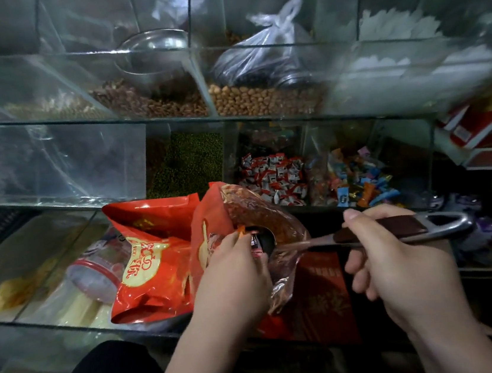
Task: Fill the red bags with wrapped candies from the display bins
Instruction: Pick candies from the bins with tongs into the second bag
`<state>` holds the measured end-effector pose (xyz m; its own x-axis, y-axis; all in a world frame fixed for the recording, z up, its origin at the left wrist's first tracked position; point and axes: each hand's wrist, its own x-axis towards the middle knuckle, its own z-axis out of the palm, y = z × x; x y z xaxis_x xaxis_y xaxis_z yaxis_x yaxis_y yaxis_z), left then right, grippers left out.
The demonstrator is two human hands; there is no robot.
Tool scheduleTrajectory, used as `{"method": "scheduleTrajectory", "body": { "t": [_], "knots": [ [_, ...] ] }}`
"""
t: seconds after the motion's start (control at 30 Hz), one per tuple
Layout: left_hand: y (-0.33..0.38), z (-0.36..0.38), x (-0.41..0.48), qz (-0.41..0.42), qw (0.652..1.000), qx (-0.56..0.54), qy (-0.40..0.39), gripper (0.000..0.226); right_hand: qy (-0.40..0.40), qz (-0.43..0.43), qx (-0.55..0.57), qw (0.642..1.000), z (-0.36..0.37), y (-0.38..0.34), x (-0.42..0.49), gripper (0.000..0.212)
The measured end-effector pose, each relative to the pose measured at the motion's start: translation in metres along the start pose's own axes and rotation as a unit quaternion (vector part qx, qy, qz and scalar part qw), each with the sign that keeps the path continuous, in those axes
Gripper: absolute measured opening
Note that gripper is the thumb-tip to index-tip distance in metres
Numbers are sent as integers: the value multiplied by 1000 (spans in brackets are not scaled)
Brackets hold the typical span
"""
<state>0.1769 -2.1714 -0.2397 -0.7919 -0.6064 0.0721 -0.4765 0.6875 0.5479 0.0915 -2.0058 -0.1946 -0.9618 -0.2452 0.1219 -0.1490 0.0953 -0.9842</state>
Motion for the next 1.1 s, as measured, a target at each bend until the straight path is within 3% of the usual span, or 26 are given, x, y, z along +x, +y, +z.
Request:
{"method": "scheduleTrajectory", "body": {
  "t": [0.13,0.33,0.43,0.53,0.7,0.9,1.0,1.1],
  "knots": [
    [2,9,8,-11,999,-9,-29,59,-5,45,80,996,-18,-10,-2,19],
    [13,15,7,31,997,-37,61,49,-35,48,115,992,-37,-19,-6,24],
    [20,14,6,38,992,-52,109,44,-73,36,124,989,-41,-25,-10,12],
    [32,10,13,66,988,-42,130,42,-86,20,142,986,-53,-28,-12,14],
    [69,8,37,149,982,-12,113,41,-36,21,172,984,-80,-39,-6,7],
    [131,28,82,283,958,1,54,39,89,-3,167,982,-117,-42,17,25],
    [156,46,111,312,950,16,-15,38,130,1,139,982,-129,-31,41,34],
    [170,60,133,293,955,16,-50,40,155,16,119,981,-126,-9,73,28]
  ]
}}
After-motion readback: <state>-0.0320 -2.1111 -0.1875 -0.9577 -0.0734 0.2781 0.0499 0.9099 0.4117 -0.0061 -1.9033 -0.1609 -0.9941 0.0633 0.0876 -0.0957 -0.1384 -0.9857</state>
